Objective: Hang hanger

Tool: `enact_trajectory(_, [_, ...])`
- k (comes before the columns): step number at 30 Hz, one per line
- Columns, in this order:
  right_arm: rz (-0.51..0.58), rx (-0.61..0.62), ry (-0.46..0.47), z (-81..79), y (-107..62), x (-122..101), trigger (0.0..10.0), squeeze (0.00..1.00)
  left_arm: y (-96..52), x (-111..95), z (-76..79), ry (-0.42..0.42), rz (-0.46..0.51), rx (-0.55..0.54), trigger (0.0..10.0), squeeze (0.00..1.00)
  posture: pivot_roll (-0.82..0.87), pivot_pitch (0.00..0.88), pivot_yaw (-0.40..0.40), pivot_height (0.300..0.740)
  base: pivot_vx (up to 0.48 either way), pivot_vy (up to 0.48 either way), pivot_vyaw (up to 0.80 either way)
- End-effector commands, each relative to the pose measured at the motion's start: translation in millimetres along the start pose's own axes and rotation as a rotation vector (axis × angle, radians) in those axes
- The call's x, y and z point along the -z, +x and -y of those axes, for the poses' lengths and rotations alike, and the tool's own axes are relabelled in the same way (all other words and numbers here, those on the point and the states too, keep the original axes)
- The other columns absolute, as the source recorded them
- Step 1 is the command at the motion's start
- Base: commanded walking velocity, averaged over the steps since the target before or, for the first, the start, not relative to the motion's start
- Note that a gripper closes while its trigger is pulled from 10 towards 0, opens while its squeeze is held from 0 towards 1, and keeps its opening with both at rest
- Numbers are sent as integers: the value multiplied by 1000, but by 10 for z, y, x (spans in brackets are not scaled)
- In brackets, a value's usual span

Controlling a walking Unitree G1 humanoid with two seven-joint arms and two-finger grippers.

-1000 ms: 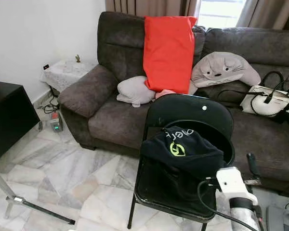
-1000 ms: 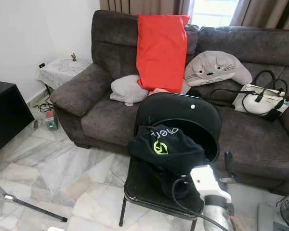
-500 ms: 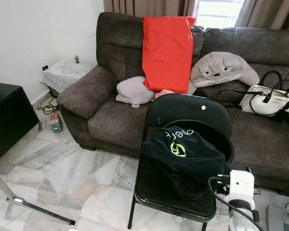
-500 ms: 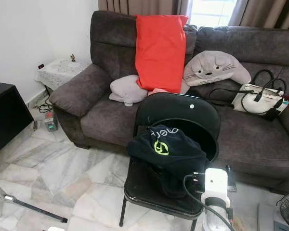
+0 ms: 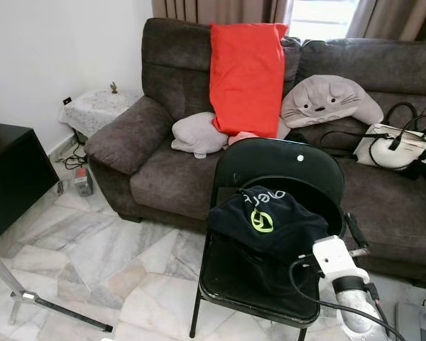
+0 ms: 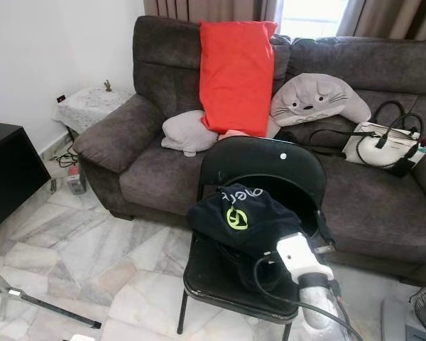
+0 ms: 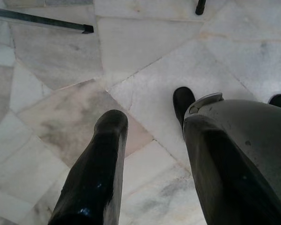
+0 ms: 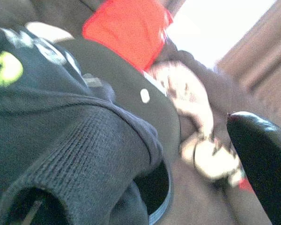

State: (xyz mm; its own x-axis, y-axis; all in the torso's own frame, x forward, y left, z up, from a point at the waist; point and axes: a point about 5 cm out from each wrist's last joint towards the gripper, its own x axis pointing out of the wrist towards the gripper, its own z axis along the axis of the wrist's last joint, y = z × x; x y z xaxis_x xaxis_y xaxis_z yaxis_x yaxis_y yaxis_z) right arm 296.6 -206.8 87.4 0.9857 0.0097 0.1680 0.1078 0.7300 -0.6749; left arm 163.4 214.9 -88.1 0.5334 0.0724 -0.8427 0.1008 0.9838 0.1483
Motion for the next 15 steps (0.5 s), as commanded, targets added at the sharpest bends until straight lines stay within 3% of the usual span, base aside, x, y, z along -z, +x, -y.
enact_trajectory(1, [122, 31, -49, 89, 128, -204, 10000, 0, -6, 25, -26, 28, -13, -2, 10000, 0, 49, 0, 37, 740, 0, 0, 0])
enact_trajectory(2, [249, 45, -139, 159, 235, -423, 10000, 0, -6, 25, -29, 30, -13, -3, 10000, 0, 49, 0, 38, 740, 0, 0, 0])
enact_trajectory(6, [391, 112, -188, 321, 401, -757, 10000, 0, -7, 31, -30, 29, -14, -5, 10000, 0, 47, 0, 36, 740, 0, 0, 0])
enact_trajectory(15, [458, 317, -236, 732, 495, -1020, 10000, 0, -8, 37, -25, 26, -15, -5, 10000, 0, 44, 0, 37, 740, 0, 0, 0])
